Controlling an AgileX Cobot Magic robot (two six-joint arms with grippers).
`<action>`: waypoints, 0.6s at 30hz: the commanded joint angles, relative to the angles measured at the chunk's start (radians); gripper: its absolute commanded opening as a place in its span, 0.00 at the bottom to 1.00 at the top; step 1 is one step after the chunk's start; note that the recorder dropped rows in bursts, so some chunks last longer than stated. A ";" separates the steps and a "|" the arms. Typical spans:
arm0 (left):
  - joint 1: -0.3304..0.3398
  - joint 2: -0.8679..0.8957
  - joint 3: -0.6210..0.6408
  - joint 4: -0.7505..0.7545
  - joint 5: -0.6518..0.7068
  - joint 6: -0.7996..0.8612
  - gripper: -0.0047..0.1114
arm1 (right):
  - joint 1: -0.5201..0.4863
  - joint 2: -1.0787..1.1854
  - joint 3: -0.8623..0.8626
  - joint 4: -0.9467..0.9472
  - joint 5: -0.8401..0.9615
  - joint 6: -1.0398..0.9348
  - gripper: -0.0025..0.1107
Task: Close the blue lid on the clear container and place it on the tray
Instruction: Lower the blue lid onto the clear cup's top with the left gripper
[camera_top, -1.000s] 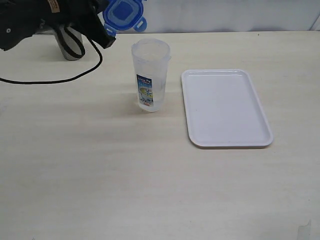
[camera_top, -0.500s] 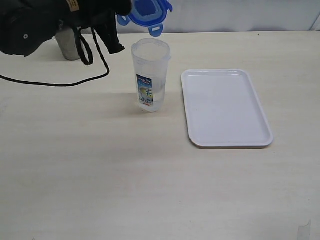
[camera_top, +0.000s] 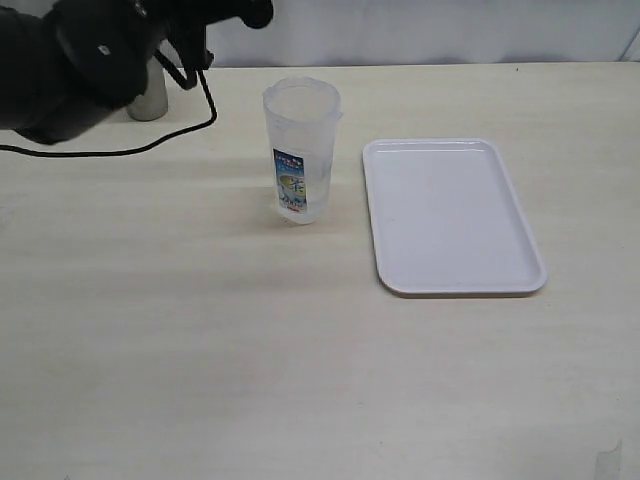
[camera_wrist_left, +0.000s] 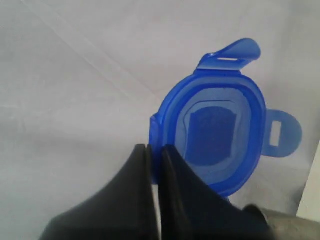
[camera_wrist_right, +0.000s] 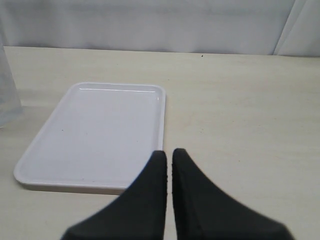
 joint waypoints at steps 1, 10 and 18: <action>-0.040 0.035 0.000 -0.087 -0.027 0.113 0.04 | -0.005 -0.004 0.002 0.001 -0.009 -0.001 0.06; -0.115 0.065 0.000 -0.068 0.081 0.069 0.04 | -0.005 -0.004 0.002 0.001 -0.009 -0.001 0.06; -0.176 0.063 0.000 -0.094 0.060 0.069 0.04 | -0.005 -0.004 0.002 0.001 -0.009 -0.001 0.06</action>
